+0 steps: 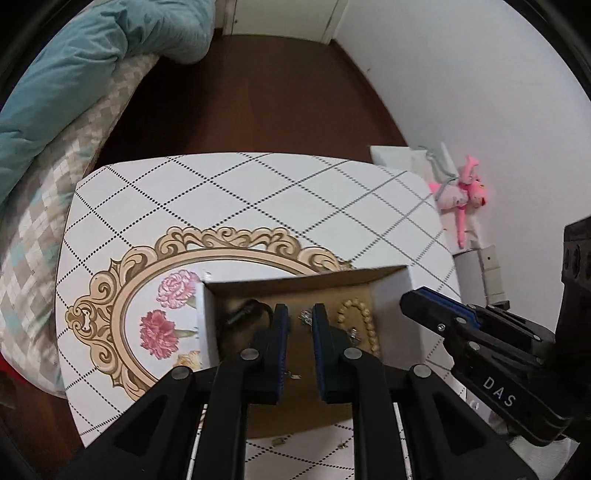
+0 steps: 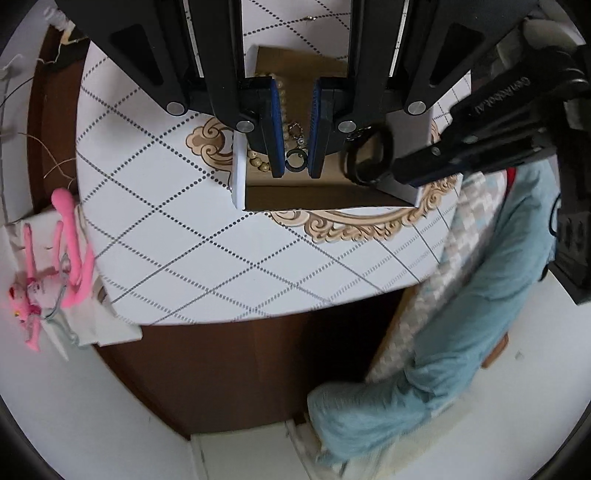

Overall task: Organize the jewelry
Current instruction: 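Lower the ring in the left gripper into the box while the right gripper drops its ring there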

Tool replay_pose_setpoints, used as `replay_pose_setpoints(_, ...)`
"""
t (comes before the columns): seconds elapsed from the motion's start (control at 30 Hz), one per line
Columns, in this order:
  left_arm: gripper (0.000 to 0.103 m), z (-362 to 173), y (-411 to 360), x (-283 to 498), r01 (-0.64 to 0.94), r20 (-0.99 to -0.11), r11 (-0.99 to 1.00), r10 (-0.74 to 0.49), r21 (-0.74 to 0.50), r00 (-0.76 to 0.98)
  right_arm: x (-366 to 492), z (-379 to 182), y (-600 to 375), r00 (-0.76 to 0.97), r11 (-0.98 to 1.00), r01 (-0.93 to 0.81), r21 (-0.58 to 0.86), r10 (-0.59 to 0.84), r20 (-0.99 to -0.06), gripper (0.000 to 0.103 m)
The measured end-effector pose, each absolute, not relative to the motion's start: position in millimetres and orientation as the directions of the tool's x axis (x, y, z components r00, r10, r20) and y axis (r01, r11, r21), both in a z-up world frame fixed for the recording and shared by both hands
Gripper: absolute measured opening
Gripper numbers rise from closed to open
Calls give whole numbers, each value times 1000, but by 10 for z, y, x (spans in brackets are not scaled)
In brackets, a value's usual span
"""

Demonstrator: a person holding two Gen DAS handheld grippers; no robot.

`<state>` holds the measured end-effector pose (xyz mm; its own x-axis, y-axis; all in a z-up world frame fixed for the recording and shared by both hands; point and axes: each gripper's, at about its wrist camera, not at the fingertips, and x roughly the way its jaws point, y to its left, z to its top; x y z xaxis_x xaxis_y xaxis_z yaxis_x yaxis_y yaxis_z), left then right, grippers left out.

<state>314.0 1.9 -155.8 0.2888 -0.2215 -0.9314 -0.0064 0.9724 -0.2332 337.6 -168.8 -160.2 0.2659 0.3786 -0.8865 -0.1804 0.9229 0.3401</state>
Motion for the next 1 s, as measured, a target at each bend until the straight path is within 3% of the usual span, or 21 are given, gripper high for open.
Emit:
replay_pose_setpoints(0.07, 17, -1549, 60, 3173, -21, -932, 973, -212, -228, 294, 3413, -1634, -1679, 248, 926, -186, 329, 368, -896, 15)
replay_pose_setpoints(0.1, 29, -1537, 80, 3181, -27, -932, 975, -203, -221, 300, 3407, -1635, -1683, 249, 928, -186, 323, 363, -898, 21)
replay_pose_setpoints(0.13, 49, -1518, 103, 3183, -31, -931, 976, -194, -214, 308, 3396, -1622, -1689, 260, 931, -187, 313, 355, -898, 29)
replay_pose_setpoints(0.2, 70, -1474, 154, 3173, -49, -930, 983, -154, -180, 334, 3382, -1577, -1698, 281, 938, -187, 292, 336, -899, 34)
replay_pose_setpoints(0.37, 73, -1438, 240, 3062, -65, -926, 992, -79, -111, 370, 3296, -1449, -1720, 348, 962, -183, 204, 257, -902, 42)
replay_pose_setpoints(0.43, 91, -1446, 271, 2972, -73, -921, 994, -47, -81, 387, 3241, -1420, -1709, 370, 972, -182, 146, 205, -906, 60)
replay_pose_setpoints(0.47, 93, -1451, 283, 2938, -76, -919, 994, -37, -73, 393, 3197, -1413, -1696, 383, 977, -183, 110, 174, -907, 66)
replay_pose_setpoints(0.53, 97, -1475, 289, 2852, -82, -913, 996, -10, -47, 408, 3140, -1419, -1681, 395, 980, -185, 66, 136, -909, 88)
replay_pose_setpoints(0.63, 103, -1526, 288, 2742, -84, -907, 996, 24, -13, 420, 3047, -1505, -1658, 382, 981, -191, 21, 94, -919, 101)
replay_pose_setpoints(1.0, 103, -1587, 284, 2492, -107, -907, 994, 53, 9, 418, 2750, -1542, -1694, 414, 986, -164, -40, 32, -910, 103)
